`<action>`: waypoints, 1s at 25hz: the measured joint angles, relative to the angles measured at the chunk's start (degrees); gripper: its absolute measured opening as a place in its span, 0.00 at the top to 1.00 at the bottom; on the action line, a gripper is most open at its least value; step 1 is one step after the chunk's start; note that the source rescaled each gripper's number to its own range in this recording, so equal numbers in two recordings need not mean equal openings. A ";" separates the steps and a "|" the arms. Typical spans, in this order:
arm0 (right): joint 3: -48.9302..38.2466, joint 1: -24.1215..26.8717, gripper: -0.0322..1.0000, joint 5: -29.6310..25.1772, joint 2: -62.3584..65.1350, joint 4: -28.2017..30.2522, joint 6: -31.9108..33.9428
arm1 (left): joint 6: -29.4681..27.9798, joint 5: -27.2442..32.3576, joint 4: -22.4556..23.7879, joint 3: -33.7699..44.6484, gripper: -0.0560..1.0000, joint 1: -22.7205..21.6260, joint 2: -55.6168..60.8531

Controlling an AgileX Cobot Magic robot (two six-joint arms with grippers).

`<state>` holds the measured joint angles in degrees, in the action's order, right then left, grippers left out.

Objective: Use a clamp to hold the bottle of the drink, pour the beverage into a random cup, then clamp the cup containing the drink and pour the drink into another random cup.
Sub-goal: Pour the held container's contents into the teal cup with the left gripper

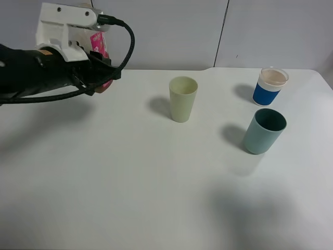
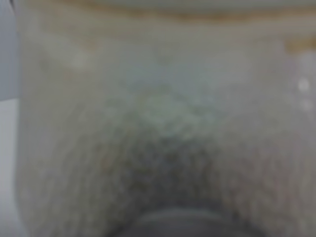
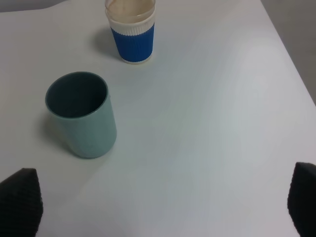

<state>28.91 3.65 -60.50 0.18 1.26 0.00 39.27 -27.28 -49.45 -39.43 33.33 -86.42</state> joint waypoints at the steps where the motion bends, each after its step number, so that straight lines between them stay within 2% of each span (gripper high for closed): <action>1: 0.00 0.00 0.00 0.00 0.00 0.00 0.00 | 2.64 0.00 -2.85 -1.05 0.89 0.00 -1.08; 6: 0.00 0.00 0.00 0.00 0.00 0.00 0.00 | 21.09 -1.42 -17.61 -6.41 0.89 0.00 -6.42; 9: 0.00 0.00 0.00 0.00 0.00 0.00 0.00 | 32.85 -4.63 -27.29 -9.69 0.89 1.07 -9.72; 12: 0.00 0.00 0.00 0.00 0.00 0.00 0.00 | 44.29 -7.49 -33.64 -13.35 0.89 2.40 -13.12; 14: 0.00 0.00 0.00 0.00 0.00 0.00 0.00 | 49.39 -8.01 -35.15 -15.17 0.89 2.76 -14.75; 16: 0.00 0.00 0.00 0.00 0.00 0.00 0.00 | 50.82 -8.40 -35.00 -15.99 0.89 2.76 -16.03; 20: 0.00 0.00 0.00 0.00 0.00 0.00 0.00 | 50.72 -9.10 -33.47 -16.07 0.89 3.68 -17.03; 25: 0.00 0.00 0.00 0.00 0.00 0.00 0.00 | 50.66 -11.68 -31.89 -16.07 0.89 9.23 -17.03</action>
<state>28.91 3.65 -60.50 0.18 1.26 0.00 89.93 -38.96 -81.34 -55.49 42.57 -103.45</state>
